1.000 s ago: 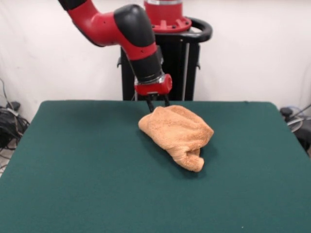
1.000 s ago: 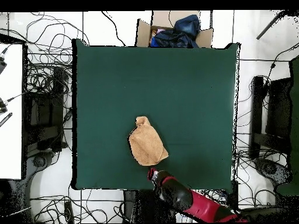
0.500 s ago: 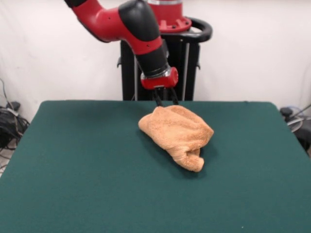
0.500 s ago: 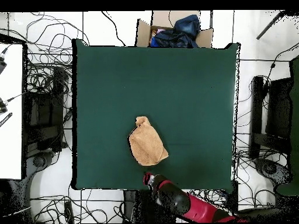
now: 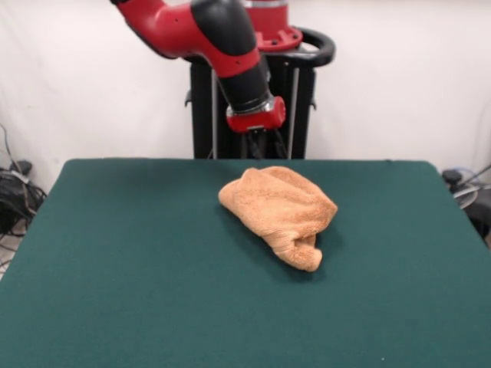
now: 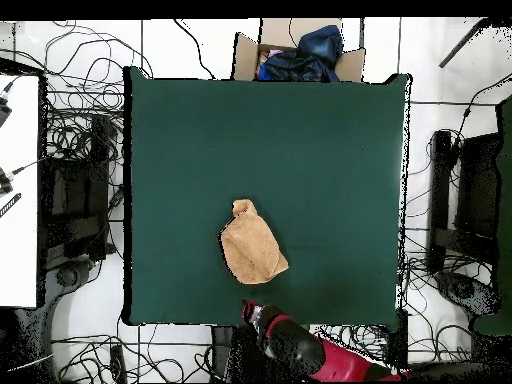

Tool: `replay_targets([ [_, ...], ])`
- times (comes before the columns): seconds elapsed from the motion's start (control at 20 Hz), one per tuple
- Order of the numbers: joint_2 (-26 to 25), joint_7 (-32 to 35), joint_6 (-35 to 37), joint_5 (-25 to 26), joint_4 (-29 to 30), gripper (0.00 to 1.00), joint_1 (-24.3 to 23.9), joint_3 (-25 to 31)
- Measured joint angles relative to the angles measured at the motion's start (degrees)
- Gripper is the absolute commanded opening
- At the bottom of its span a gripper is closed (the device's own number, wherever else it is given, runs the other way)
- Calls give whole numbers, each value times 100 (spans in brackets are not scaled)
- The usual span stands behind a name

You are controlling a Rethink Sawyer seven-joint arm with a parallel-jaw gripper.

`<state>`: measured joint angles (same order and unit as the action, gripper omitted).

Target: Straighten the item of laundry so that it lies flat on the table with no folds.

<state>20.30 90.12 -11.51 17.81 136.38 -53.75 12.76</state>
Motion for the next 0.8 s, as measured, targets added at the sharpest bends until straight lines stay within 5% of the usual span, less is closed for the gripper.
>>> replay_targets([
  [0.8, 502, 0, -264, 1, 65, 100, 201, -1],
])
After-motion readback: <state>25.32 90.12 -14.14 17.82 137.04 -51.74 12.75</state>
